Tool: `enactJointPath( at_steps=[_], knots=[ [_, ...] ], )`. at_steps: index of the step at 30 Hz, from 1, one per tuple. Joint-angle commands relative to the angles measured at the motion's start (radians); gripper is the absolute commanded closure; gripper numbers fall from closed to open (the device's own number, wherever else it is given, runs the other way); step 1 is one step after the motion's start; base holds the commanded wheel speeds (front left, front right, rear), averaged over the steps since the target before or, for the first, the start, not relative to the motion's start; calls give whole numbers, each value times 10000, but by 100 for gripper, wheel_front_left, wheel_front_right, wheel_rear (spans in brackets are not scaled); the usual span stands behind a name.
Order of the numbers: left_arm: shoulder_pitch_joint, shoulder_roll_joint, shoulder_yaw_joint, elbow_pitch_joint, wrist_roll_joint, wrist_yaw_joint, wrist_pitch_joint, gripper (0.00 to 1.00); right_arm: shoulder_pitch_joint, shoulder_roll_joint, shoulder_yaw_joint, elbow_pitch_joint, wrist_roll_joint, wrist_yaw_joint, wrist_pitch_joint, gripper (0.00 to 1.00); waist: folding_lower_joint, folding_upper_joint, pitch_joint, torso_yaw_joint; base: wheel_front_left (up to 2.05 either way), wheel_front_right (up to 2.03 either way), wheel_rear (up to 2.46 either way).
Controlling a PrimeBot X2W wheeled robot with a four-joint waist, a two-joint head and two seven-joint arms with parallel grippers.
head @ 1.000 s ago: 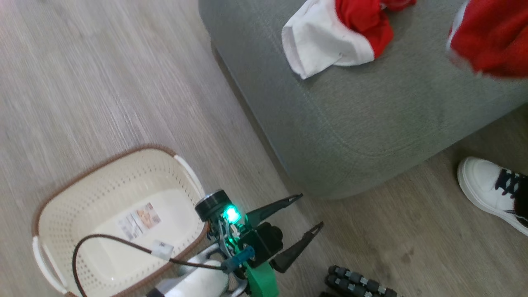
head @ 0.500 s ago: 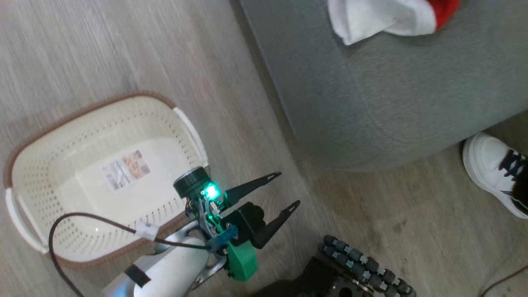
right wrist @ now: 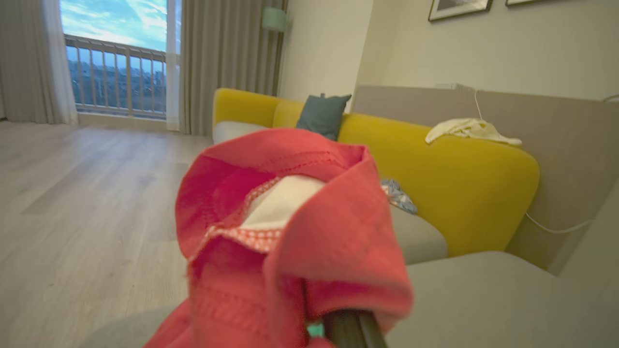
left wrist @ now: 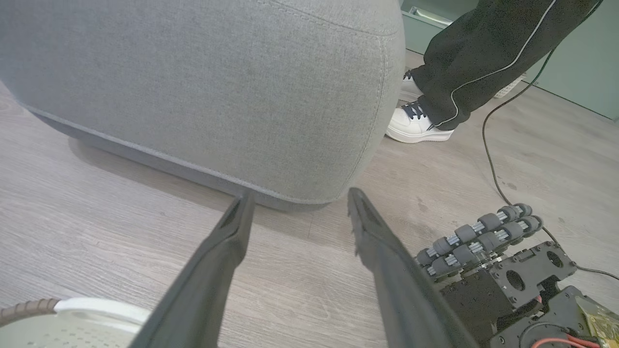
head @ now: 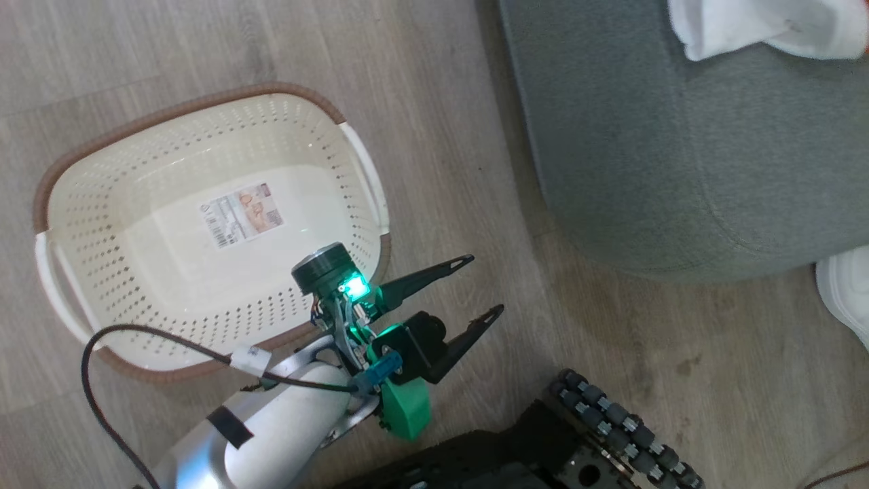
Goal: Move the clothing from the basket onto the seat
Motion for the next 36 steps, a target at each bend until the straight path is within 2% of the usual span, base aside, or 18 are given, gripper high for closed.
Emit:
enactJointPath(
  at_steps=[1,11,17,22,25,26,27,36],
  knots=[
    [-57,-140,232,-329,93,-10,-49,0,-143,-454,-20,237,-122,-4,-21,100,-1,0,92,178,0,0,0],
    [-95,-282,255,-337,151,-10,-49,0,-565,-119,699,2743,-385,-4,-21,100,-1,0,183,347,0,0,0],
    [-152,-284,175,-292,174,-10,-49,0,-547,342,1488,4339,-393,-4,36,100,-1,0,173,296,0,0,0],
    [-209,-272,161,-290,177,-10,-49,0,-485,569,2223,4828,-269,-4,204,100,-1,0,169,234,0,0,0],
    [-222,-223,142,-275,173,-10,-49,0,-385,634,3052,4846,-540,-4,346,100,-1,0,166,162,0,0,0],
    [-228,-201,116,-260,168,-10,-49,0,-390,615,3311,4850,-669,-4,328,62,-1,0,152,142,0,0,0],
    [-235,-187,93,-243,158,-10,-49,0,-404,612,3529,4869,-753,-4,305,0,-1,0,130,129,0,0,0],
    [-30,-466,190,-261,21,-10,-49,0,-221,716,4947,5065,-573,-4,742,0,-1,0,-752,113,0,0,0]
  ],
)
